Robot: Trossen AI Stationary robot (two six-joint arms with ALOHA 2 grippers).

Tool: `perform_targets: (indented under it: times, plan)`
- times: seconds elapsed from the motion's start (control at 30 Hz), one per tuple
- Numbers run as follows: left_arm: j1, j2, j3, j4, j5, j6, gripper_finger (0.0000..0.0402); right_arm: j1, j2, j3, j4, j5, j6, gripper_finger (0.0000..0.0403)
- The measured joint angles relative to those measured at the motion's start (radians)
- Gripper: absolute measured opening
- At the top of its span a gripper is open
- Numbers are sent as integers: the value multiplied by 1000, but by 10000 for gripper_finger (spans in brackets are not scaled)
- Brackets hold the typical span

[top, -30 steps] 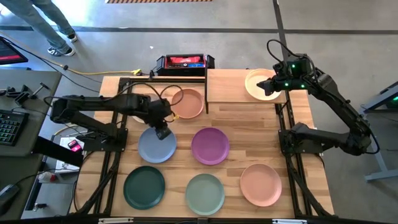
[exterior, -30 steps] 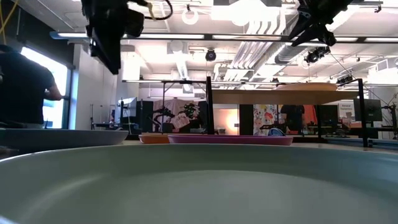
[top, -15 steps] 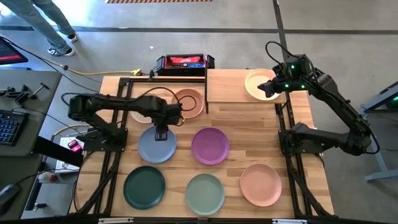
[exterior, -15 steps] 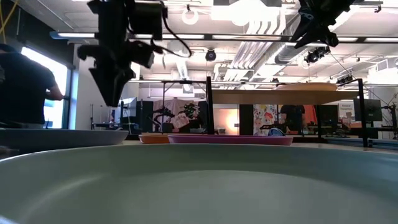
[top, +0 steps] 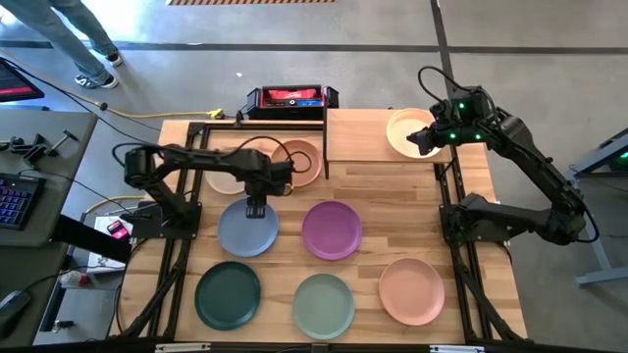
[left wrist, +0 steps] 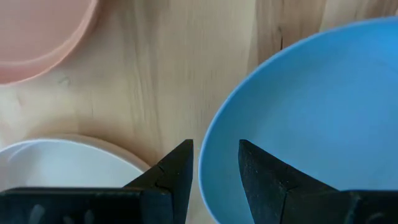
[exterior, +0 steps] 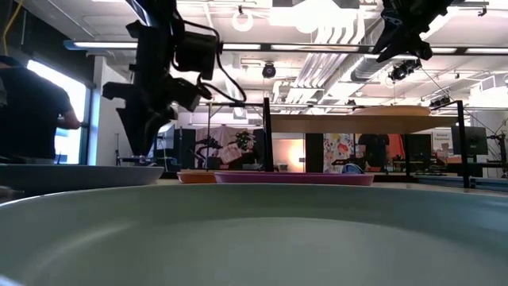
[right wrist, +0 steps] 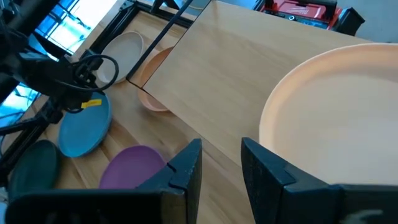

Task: Place and stack plates onto a shelf
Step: Put the blue plate on the shelf

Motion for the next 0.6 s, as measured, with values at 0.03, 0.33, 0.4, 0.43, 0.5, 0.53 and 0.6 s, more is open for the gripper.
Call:
perform_targets:
  times: [0.03, 0.33, 0.4, 0.43, 0.5, 0.53, 0.6]
  plan:
    - [0, 3, 0, 0, 0, 8, 117, 0, 0, 0, -1, 0, -7, 92]
    - [0, 57, -1, 4, -12, 37, 117, 0, 0, 0, -13, 0, -9, 92]
    - [0, 66, 0, 7, -24, 37, 117, 0, 0, 0, -14, 0, -9, 92]
    - [1, 72, -1, 7, -24, 37, 117, 0, 0, 0, -14, 0, -9, 92]
    - [6, 82, -1, 7, -25, 37, 117, 0, 0, 0, -14, 0, -9, 92]
    - [8, 88, -1, 7, -24, 37, 117, 0, 0, 0, -14, 0, -9, 92]
    - [15, 102, 0, 8, -25, 37, 117, 0, 0, 0, -15, 0, -9, 92]
